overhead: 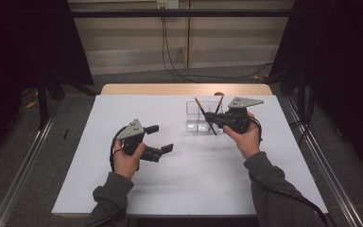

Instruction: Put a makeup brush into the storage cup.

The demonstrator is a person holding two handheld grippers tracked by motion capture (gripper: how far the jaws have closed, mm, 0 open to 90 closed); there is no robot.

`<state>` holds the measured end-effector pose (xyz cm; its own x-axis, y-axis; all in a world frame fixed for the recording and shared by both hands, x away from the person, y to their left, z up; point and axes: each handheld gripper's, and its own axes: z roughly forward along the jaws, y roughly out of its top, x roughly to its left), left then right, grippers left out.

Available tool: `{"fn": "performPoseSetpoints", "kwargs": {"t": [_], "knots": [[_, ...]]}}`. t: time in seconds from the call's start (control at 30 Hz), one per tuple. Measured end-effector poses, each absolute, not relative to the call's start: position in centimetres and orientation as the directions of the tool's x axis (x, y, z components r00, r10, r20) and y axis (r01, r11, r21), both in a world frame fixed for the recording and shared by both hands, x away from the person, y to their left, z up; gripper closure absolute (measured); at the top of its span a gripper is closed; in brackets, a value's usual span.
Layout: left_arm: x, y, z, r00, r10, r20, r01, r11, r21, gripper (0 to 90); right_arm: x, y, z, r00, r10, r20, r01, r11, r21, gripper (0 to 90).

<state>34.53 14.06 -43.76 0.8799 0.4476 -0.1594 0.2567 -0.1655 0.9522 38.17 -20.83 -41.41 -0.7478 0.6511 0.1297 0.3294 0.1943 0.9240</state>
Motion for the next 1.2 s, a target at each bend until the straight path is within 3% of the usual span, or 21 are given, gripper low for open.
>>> {"fn": "performPoseSetpoints", "kwargs": {"t": [1.2], "knots": [[34.6, 14.0, -43.9, 0.883, 0.439, -0.169, 0.261, -0.16, 0.952, 2.8, 38.9, -22.1, -40.5, -0.717, 0.683, 0.137, 0.301, 0.126, 0.945, 83.8]]}}
